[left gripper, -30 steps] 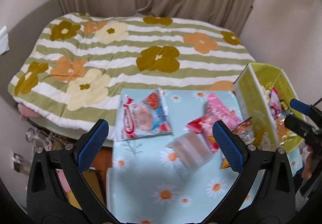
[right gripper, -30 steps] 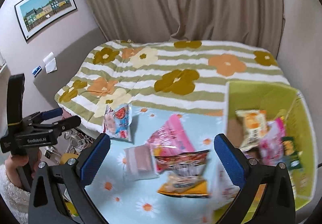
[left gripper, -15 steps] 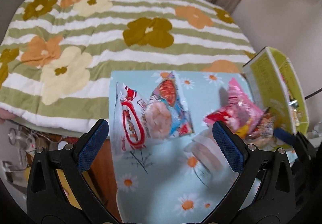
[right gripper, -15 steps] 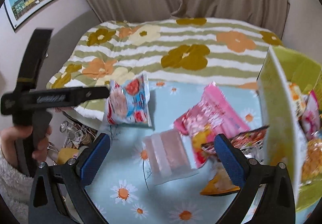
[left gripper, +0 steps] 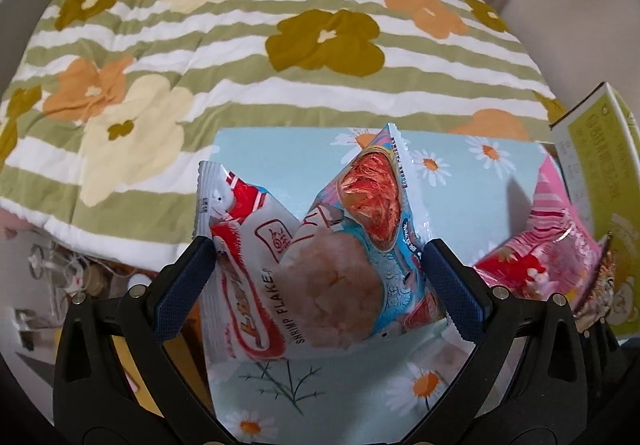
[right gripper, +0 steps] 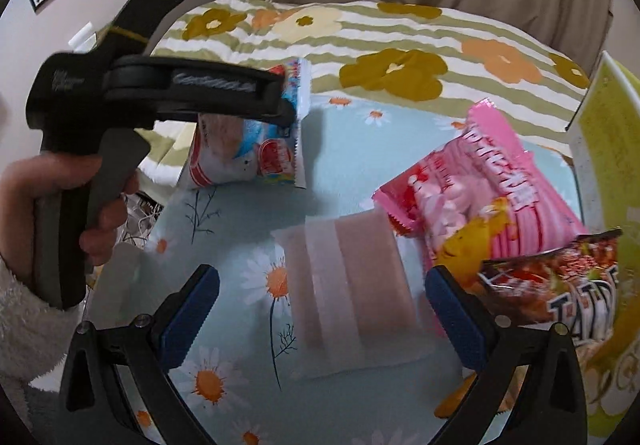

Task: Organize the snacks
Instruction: 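Grasp the shrimp flake bag with the left tool while the right tool grasps the pink wafer pack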

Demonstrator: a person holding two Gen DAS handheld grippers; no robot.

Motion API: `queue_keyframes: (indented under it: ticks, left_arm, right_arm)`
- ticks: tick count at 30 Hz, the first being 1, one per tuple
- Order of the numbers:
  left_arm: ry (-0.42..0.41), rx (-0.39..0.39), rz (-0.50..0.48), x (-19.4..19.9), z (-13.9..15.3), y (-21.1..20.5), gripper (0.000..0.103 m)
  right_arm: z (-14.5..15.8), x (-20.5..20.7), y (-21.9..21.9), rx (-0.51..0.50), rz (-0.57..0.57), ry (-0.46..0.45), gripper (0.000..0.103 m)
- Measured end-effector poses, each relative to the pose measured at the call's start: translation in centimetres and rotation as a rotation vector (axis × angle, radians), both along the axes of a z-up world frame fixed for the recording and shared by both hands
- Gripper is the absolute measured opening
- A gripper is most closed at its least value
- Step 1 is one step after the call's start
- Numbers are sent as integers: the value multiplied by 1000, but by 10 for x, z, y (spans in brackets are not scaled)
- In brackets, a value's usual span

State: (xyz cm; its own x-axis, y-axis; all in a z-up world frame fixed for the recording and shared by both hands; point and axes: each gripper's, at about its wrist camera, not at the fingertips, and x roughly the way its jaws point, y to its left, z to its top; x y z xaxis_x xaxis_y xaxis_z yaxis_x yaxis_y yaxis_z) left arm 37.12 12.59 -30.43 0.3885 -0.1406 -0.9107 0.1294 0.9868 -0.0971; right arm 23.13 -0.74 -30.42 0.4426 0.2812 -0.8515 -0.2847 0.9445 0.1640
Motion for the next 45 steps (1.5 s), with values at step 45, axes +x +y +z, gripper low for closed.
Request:
queue_keyframes:
  ticks: [45]
  left_arm:
    - [0, -30, -84, -14, 30, 8, 76]
  right_arm:
    - [-33, 9, 12, -69, 68, 66, 88]
